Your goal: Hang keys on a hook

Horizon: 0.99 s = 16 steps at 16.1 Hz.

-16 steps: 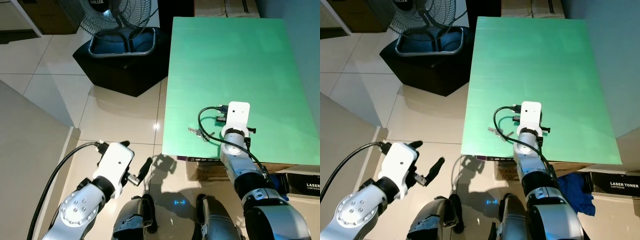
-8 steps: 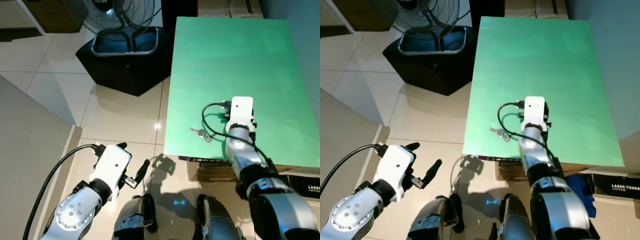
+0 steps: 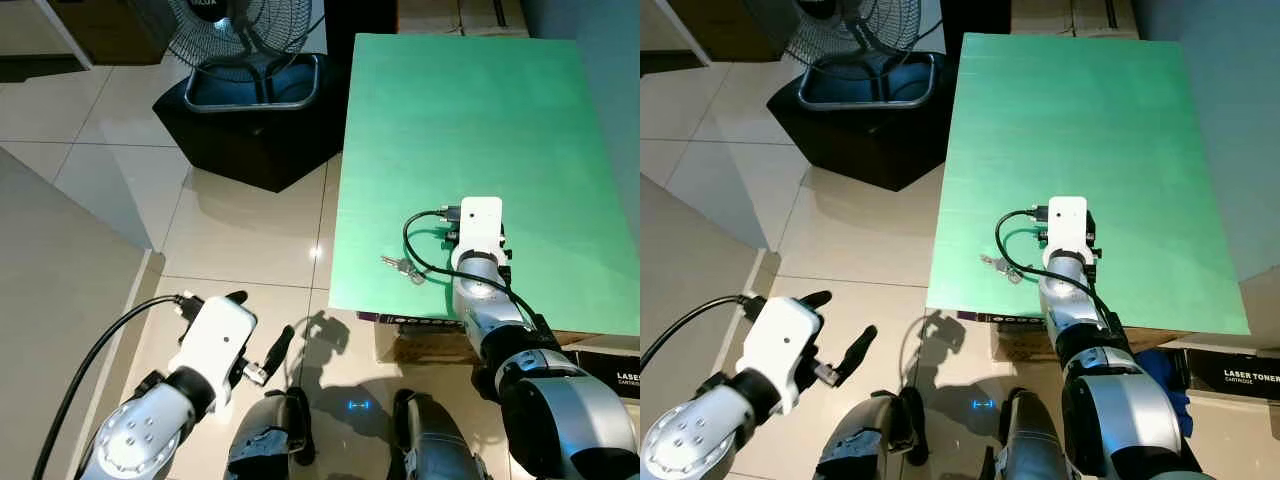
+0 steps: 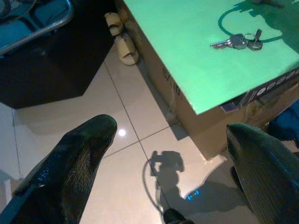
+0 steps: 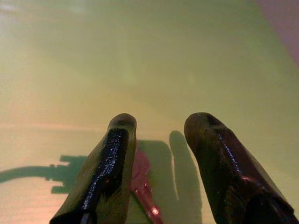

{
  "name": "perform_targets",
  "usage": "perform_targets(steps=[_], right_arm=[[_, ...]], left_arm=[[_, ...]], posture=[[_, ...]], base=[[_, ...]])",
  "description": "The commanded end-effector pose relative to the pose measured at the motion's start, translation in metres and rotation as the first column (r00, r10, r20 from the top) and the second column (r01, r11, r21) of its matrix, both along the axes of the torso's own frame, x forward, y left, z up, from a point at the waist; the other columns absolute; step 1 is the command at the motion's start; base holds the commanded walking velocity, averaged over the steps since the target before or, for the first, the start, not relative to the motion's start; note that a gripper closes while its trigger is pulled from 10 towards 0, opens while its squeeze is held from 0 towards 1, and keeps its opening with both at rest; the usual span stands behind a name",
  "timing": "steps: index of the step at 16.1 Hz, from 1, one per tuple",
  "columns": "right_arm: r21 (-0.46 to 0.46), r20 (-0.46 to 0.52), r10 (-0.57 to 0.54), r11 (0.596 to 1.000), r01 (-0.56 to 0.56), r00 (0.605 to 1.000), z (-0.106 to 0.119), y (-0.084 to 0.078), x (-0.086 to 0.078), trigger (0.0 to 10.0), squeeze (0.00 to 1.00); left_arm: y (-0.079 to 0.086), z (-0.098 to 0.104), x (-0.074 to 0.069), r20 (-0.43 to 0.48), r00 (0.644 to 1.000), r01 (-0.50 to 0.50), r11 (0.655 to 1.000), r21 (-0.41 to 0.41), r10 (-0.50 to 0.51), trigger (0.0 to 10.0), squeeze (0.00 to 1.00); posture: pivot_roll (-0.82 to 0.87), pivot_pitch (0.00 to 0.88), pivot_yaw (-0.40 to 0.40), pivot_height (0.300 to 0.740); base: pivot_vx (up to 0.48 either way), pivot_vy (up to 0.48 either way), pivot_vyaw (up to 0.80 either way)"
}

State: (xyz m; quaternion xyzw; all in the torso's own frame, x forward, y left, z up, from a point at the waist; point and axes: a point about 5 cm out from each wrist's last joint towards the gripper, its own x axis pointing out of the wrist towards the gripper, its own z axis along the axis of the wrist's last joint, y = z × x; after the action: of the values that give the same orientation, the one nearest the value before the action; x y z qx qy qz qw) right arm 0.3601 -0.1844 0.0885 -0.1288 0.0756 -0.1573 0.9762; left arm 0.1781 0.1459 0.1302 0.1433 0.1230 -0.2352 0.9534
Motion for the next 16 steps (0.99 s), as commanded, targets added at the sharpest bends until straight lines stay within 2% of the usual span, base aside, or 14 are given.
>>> perform_targets(steps=[1,7,8,9,10,11,12,14,15,16], right_arm=[[0.017,-0.042,0.008,1.0,-0.007,0.999,-0.011,0.002,-0.005,10.0,0.0],[-0.001,-0.085,0.019,1.0,-0.019,0.996,-0.02,-0.003,-0.011,10.0,0.0],[-0.004,-0.089,0.019,1.0,-0.019,0.996,-0.021,-0.003,-0.011,8.8,0.0],[-0.003,-0.094,0.018,1.0,-0.019,0.995,-0.023,-0.003,-0.012,6.7,0.0],[-0.004,-0.102,0.017,1.0,-0.017,0.995,-0.025,-0.003,-0.014,7.1,0.0],[-0.002,-0.109,0.014,1.0,-0.014,0.994,-0.027,-0.003,-0.015,9.6,0.0],[0.003,-0.119,0.009,1.0,-0.009,0.993,-0.03,-0.004,-0.017,10.0,0.0],[0.017,-0.134,0.001,1.0,0.002,0.991,-0.034,-0.004,-0.02,10.0,0.0],[0.02,-0.139,0.002,1.0,0.001,0.99,-0.036,-0.005,-0.021,6.0,0.0],[0.02,-0.141,0.002,1.0,0.001,0.99,-0.037,-0.005,-0.022,4.2,0.0]], left_arm=[[0.004,0.001,-0.005,-0.011,1.0,-0.006,1.0,0.017,0.007,10.0,0.0],[0.011,0.002,-0.017,-0.038,0.999,-0.015,0.999,0.028,0.016,10.0,0.0],[0.012,0.003,-0.019,-0.04,0.999,-0.015,0.999,0.03,0.016,10.0,0.0],[0.013,0.003,-0.02,-0.043,0.999,-0.014,0.999,0.031,0.015,10.0,0.0],[0.013,0.004,-0.02,-0.047,0.999,-0.013,0.999,0.033,0.014,10.0,0.0],[0.014,0.004,-0.021,-0.05,0.999,-0.011,0.999,0.034,0.013,10.0,0.0],[0.014,0.004,-0.022,-0.053,0.999,-0.008,0.999,0.036,0.01,10.0,0.0],[0.014,0.005,-0.023,-0.06,0.998,-0.002,0.999,0.037,0.005,10.0,0.0],[0.013,0.004,-0.023,-0.062,0.998,0.002,0.999,0.037,0.0,10.0,0.0],[0.013,0.004,-0.023,-0.064,0.998,0.004,0.999,0.037,-0.001,10.0,0.0]], posture=[[0.11,0.308,0.11,0.713],[0.13,0.338,0.118,0.713],[0.13,0.344,0.122,0.713],[0.13,0.346,0.125,0.713],[0.14,0.35,0.128,0.713],[0.14,0.352,0.131,0.713],[0.14,0.354,0.135,0.713],[0.14,0.36,0.144,0.713],[0.14,0.361,0.146,0.713],[0.14,0.361,0.147,0.713]], base=[[0.0,0.0,0.0],[0.0,0.0,0.0],[0.0,0.0,0.0],[0.0,0.0,0.0],[0.0,0.0,0.0],[0.0,0.0,0.0],[0.0,0.0,0.0],[0.0,0.0,0.0],[0.0,0.0,0.0],[0.0,0.0,0.0]])
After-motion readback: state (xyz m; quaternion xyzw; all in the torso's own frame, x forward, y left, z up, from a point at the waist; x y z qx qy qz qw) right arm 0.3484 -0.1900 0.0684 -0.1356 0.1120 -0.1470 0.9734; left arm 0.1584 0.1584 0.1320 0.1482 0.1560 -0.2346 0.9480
